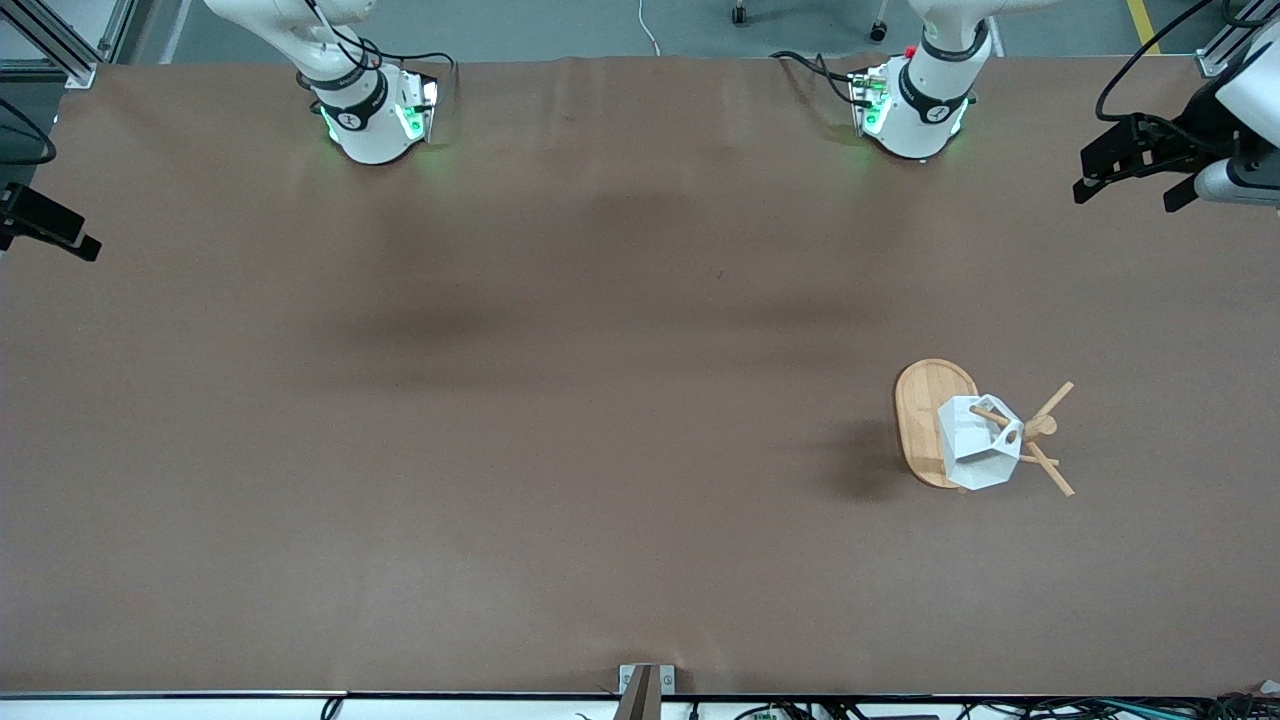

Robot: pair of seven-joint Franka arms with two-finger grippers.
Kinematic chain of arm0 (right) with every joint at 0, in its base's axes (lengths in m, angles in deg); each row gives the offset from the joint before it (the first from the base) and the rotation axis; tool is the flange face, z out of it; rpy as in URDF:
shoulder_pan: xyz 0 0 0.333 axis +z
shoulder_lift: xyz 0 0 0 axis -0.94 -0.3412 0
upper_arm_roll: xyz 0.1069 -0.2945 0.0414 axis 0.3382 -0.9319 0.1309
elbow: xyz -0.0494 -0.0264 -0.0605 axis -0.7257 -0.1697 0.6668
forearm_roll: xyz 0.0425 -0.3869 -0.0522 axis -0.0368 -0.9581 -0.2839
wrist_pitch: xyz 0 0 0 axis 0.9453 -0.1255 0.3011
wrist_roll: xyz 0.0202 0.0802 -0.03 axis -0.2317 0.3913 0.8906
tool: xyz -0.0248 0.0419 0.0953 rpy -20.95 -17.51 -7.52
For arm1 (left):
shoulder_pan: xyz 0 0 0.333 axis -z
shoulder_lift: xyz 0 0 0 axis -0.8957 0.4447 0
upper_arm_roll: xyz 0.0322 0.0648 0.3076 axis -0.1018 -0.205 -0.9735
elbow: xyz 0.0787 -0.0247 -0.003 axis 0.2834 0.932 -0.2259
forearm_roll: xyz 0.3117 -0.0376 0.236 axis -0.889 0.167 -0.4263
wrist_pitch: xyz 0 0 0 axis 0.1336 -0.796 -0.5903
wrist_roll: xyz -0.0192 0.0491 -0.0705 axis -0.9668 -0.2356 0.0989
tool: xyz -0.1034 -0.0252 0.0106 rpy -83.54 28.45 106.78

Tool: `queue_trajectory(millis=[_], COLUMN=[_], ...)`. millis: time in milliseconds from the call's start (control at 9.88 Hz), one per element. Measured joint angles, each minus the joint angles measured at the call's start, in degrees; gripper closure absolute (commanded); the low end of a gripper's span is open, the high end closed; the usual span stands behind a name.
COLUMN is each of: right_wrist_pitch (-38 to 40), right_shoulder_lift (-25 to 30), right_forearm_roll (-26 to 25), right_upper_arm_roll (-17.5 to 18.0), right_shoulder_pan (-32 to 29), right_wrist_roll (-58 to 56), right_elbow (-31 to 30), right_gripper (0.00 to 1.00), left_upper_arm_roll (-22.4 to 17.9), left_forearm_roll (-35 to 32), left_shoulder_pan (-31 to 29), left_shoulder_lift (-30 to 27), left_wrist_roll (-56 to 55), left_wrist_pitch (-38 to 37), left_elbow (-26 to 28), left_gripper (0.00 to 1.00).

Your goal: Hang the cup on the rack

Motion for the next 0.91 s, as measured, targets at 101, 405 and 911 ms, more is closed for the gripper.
queue_trajectory(millis=[101,405,911], right_wrist_pitch=[0.00,0.01,0.15], right_shoulder_lift=[0.00,0.00,0.00], right_forearm_roll=[0.00,0.00,0.00], right_upper_arm_roll=[0.00,0.00,0.00], right_shoulder_pan=[0.00,0.00,0.00], right_wrist_roll=[0.00,0.00,0.00], right_elbow=[0.00,0.00,0.00], right_gripper=[0.00,0.00,0.00], left_upper_arm_roll=[0.54,1.07,1.01], left_forearm_roll=[-1.37,-2.00,-2.00], left_shoulder_pan=[0.58,0.93,0.91], left_shoulder_lift=[-0.11,-0.11,-0.11], left_wrist_roll=[-0.02,-0.09,-2.48], left_wrist_pitch=[0.41,2.00,2.12], left_elbow=[0.01,0.15,0.15], left_gripper=[0.00,0.00,0.00])
